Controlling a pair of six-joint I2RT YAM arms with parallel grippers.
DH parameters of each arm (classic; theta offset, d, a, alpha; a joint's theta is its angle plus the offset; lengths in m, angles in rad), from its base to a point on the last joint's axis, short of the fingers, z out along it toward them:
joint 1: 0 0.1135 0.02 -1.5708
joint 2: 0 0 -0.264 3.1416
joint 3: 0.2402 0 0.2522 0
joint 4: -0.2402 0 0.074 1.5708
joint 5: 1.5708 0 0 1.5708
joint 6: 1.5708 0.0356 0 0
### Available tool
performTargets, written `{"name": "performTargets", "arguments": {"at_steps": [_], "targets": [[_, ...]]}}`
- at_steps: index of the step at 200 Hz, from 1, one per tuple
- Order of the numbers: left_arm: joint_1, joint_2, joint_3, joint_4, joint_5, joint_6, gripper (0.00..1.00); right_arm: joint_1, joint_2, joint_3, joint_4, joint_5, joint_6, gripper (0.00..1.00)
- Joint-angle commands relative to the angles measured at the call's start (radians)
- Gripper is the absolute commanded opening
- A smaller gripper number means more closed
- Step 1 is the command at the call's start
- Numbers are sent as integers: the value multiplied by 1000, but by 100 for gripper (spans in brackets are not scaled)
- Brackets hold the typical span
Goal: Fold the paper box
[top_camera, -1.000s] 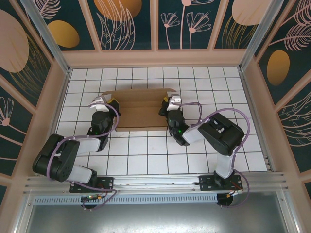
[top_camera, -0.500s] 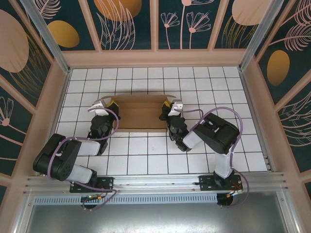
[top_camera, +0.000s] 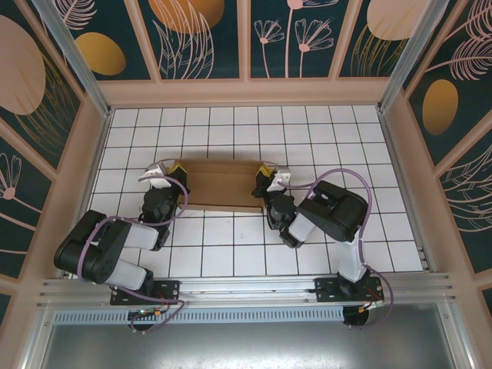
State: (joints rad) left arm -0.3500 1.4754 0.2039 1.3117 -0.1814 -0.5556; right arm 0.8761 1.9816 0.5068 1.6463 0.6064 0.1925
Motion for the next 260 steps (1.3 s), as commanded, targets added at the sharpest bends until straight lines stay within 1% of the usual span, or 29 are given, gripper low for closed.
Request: {"name": "performTargets", "arguments": {"at_steps": [1,21,33,69,95,116,153,171,195,217,230,241,253,260], "targets": [[-8,33,-60,-149,-9,-44,6,21,68,-63,49,24,39,0],[-8,35,-79,-137,-22,-46,6,23,56,-73,49,-11,24,6],[-8,36,-81,-141,-33,-46,5,24,43,-80,50,-25,0,12],[-8,31,-89,-169,-76,-31,4,27,-13,-104,48,-32,-49,24],[-8,18,-90,-184,-88,-36,3,29,-59,-124,46,-63,-78,36],[-7,1,-86,-195,-93,-19,3,27,-100,-143,46,-58,-97,41],[-10,-22,-64,-217,-70,-9,3,27,-166,-192,48,-79,-111,44],[-21,-35,-53,-237,-74,-1,3,28,-203,-216,47,-57,-104,44],[-43,-51,-41,-268,-97,22,3,27,-278,-249,45,21,-103,42],[-58,-46,-34,-279,-115,28,3,21,-375,-270,11,137,-120,41],[-67,-39,-35,-278,-124,25,3,13,-459,-271,-65,193,-127,40],[-76,-32,-34,-274,-131,27,2,0,-542,-265,-159,251,-103,38],[-86,-26,-30,-273,-139,32,2,-27,-643,-256,-305,284,-33,37],[-91,-22,-29,-275,-141,33,2,-49,-704,-242,-424,286,23,36]]}}
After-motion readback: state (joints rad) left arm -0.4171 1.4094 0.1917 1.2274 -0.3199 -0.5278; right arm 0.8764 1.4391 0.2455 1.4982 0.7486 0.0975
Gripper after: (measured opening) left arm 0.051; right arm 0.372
